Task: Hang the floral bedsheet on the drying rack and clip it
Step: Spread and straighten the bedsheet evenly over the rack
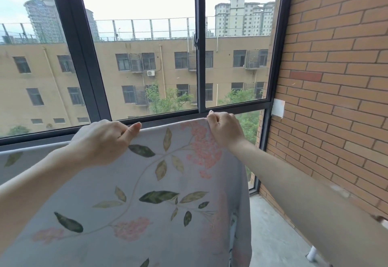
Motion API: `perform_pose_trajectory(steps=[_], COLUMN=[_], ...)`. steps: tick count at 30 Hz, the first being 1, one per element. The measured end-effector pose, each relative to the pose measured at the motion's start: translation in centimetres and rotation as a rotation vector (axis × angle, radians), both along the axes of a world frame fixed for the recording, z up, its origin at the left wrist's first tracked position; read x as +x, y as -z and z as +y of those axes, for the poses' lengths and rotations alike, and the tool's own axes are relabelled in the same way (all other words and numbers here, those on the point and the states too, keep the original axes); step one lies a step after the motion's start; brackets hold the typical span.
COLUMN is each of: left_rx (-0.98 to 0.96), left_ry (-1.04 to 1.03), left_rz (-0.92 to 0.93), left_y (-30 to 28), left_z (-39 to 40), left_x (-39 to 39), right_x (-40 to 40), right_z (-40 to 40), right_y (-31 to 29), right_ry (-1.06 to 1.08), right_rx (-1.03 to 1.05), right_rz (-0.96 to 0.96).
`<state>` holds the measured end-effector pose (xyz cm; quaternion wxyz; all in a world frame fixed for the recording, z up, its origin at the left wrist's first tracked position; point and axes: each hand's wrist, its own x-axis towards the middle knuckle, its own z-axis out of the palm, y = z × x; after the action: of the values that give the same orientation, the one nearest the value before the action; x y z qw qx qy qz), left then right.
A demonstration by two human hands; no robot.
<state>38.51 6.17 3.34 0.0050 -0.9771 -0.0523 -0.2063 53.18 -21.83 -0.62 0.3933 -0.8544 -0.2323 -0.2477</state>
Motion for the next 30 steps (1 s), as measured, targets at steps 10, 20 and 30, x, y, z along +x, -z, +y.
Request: perform_pose_trajectory(steps=[10,20,30], left_rx=[0.027,0.034,-0.015], left_ry=[-0.056,-0.027,0.062], left_rz=[-0.110,-0.146,-0.008], left_y=[1.1,1.1,0.5], left_z=[-0.7,-3.3,2.6], left_x=[-0.9,1.1,-4.8], right_x=[0.2,0.1,-9.5], right_z=[-0.6,-0.8,10.2], right_y=[1.1,0.2,0.4], right_ry=[0.077,0.184,-0.026], right_rx=[0.051,0.051,-0.241], right_rz=[-0.040,0.062,-0.160])
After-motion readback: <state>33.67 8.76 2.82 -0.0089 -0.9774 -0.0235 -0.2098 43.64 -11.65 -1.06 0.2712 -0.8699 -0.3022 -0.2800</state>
